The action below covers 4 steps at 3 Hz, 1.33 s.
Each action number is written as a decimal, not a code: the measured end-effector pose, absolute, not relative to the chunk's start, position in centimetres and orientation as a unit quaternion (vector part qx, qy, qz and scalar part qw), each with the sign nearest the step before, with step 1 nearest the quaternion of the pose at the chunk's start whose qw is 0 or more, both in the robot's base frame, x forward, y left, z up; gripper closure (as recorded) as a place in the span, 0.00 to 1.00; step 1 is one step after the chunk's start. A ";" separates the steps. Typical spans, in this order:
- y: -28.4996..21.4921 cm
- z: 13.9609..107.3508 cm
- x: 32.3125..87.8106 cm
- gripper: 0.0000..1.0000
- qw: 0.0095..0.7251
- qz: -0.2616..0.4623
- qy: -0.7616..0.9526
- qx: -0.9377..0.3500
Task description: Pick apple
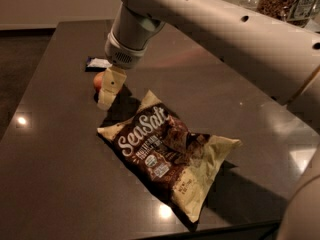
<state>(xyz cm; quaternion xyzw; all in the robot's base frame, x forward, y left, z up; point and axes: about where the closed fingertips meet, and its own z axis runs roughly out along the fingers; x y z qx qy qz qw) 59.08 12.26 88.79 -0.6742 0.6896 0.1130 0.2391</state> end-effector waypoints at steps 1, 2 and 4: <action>12.7 87.7 59.9 0.00 0.229 0.106 0.690 -0.679; 13.0 86.9 60.4 0.00 0.222 0.102 0.690 -0.682; 12.9 86.4 60.9 0.36 0.216 0.098 0.688 -0.686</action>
Offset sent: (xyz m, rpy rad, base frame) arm 0.0217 0.0085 -0.0259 -0.0597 0.0074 0.0078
